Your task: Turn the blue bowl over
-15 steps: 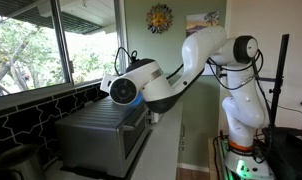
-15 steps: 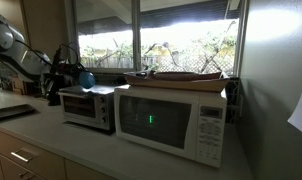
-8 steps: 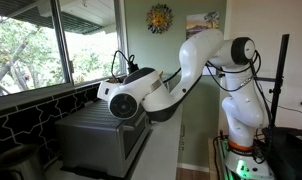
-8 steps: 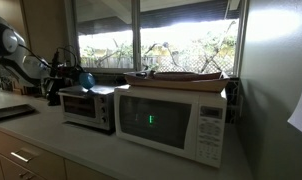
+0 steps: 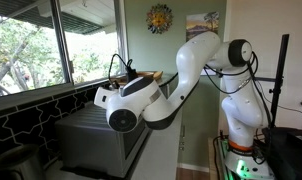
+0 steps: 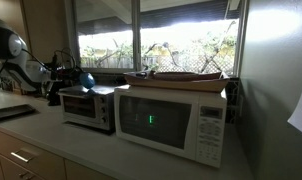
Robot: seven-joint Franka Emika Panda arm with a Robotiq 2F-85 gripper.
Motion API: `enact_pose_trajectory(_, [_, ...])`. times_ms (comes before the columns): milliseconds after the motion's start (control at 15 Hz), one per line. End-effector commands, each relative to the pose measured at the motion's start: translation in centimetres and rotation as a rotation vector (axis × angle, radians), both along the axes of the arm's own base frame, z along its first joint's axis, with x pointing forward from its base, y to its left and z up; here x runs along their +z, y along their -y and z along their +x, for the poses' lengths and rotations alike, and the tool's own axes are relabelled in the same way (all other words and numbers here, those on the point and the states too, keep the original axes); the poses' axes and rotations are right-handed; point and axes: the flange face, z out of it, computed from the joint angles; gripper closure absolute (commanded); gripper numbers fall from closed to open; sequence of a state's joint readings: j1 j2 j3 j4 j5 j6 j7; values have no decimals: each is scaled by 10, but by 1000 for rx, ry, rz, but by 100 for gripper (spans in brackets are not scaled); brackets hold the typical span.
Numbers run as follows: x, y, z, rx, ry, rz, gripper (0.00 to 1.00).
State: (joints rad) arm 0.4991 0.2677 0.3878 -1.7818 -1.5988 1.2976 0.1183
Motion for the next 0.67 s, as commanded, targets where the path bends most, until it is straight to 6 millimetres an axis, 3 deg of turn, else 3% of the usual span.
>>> enact_pose_trajectory(0, [-8,-6,0,-15,12,-11,98])
enact_pose_trajectory(400, [-7,-7,0,-10,-5,0,96])
enact_pose_trajectory(600, [-8,-8,0,-8,-14,4,68])
